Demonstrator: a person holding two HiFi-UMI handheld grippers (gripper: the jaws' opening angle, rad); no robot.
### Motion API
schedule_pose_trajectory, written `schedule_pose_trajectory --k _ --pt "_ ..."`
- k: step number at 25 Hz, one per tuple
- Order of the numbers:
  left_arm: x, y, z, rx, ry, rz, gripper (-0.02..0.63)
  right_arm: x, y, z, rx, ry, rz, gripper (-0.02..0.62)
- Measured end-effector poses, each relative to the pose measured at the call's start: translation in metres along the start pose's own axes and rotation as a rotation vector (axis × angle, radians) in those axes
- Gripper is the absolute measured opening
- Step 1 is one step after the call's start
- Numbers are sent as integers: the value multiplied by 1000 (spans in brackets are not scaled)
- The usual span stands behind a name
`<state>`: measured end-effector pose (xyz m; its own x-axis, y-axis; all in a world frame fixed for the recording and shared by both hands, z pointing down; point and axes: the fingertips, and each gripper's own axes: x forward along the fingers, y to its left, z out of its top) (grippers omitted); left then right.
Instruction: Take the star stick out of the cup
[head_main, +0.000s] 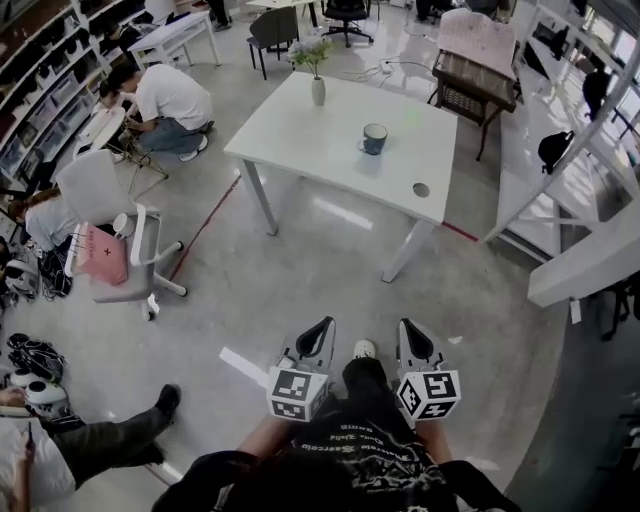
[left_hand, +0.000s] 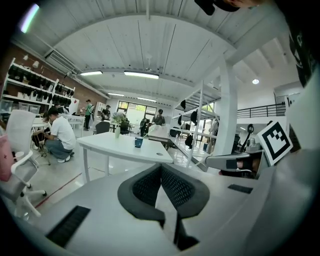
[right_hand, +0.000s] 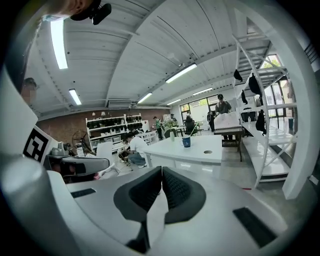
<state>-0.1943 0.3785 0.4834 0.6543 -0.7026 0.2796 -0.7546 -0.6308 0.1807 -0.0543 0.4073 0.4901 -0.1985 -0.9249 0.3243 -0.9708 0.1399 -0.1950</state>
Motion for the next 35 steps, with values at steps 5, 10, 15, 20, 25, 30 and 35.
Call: schedule_pose_trajectory --k 5,10,15,20,25,30,35 --pt "80 5 22 20 13 4 20 71 -56 30 9 14 47 11" --pt "168 4 55 26 0 51 20 130 -120 70 7 2 108 11" --pt "244 -4 82 38 -8 82 20 175 -181 98 8 8 152 11" --pt "290 -12 94 43 -11 92 20 203 -214 112 0 19 185 11" --pt "317 4 100 38 -9 90 20 230 -220 119 62 23 193 11" --pt "358 37 100 22 13 89 20 276 -235 131 119 12 172 11" --pt "416 88 123 26 -1 63 20 341 -251 148 140 11 128 11"
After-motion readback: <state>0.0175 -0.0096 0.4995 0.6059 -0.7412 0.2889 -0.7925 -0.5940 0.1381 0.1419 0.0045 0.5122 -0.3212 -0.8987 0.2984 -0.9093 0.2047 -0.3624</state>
